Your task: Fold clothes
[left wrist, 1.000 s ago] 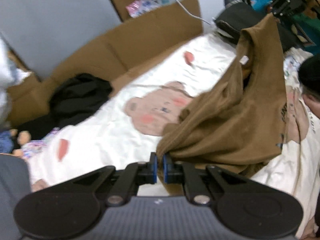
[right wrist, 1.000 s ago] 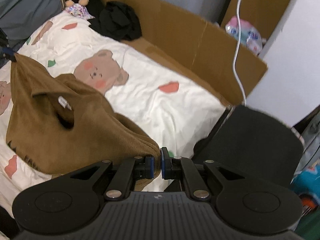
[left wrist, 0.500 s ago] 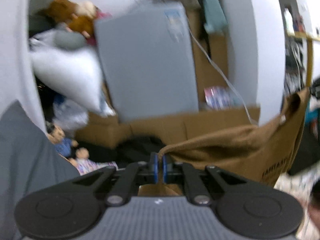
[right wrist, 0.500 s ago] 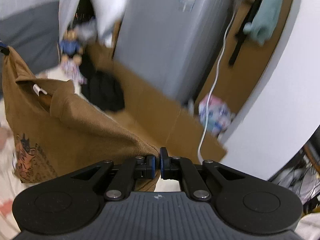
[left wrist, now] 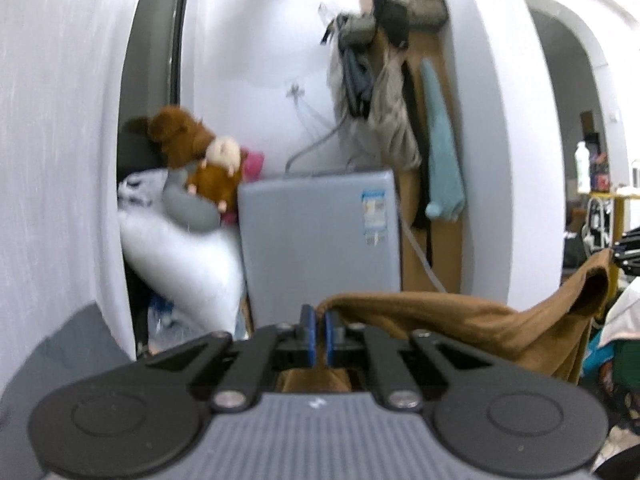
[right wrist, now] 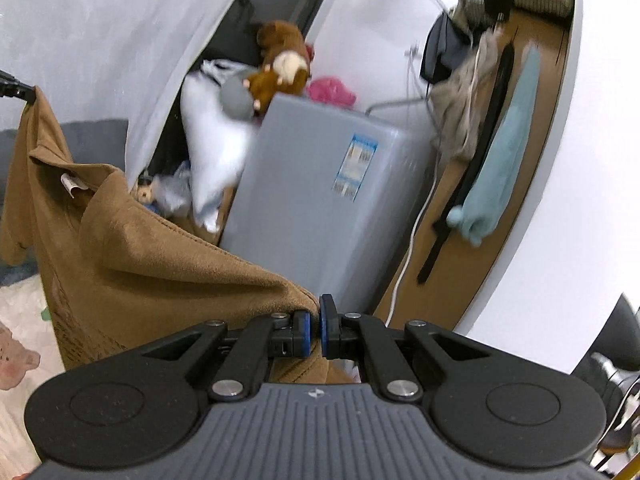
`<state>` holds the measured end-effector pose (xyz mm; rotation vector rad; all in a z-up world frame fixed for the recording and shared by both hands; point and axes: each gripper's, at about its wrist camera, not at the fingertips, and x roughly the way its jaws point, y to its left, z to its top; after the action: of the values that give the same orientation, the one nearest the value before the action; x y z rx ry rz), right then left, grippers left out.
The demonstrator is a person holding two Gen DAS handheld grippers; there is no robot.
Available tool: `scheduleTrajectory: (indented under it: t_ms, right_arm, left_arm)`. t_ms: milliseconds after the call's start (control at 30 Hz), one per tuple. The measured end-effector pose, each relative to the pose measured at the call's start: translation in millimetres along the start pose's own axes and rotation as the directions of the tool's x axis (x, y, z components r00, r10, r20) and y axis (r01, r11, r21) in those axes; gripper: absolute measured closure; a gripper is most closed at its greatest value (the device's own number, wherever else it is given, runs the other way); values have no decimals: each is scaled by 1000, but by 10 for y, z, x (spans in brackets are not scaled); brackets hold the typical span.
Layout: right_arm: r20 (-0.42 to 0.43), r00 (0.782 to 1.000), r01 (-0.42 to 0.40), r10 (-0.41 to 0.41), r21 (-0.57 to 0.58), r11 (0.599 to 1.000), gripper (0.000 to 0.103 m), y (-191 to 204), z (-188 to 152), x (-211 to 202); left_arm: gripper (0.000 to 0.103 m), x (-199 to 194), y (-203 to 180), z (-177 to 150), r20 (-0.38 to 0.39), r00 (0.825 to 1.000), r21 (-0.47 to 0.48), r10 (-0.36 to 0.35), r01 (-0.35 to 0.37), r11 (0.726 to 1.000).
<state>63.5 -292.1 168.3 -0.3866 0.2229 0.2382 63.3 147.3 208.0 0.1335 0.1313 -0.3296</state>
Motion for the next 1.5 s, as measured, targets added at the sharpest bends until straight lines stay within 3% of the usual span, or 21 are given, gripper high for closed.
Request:
scheduleTrajectory:
  t_ms: [233, 400, 833, 1067, 1267, 1433, 1500]
  right_arm:
    - [113, 992, 49, -48, -8, 999, 98, -158, 458, -632]
    - [156, 986, 57, -53, -21, 998, 98, -213, 632, -1001]
    - [180, 984, 7, 1, -46, 999, 98, -194, 537, -1935]
    - [158, 986, -55, 58, -23, 998, 98, -153, 409, -2166]
    - [131, 986, -99, 102, -24, 995, 98, -46, 216, -2192]
    - [44, 988, -147, 146, 25, 989, 98, -13, 6, -1746]
    - [-24, 985, -172, 174, 55, 984, 98, 23, -135, -1380]
  left_arm:
    - [98, -479, -146, 384, 108, 994, -19, -25, 27, 999]
    - [98, -769, -261, 503, 131, 990, 0, -57, 57, 998]
    - [98, -1574, -483, 338, 237, 955, -68, -178, 199, 978]
    - [98, -1861, -575, 146, 259, 950, -58, -175, 196, 979]
    - [98, -1772, -520, -131, 199, 963, -118, -182, 208, 971]
    - [98, -1209, -269, -584, 71, 983, -218, -171, 183, 959]
    - [98, -974, -149, -773, 27, 986, -248, -163, 165, 955]
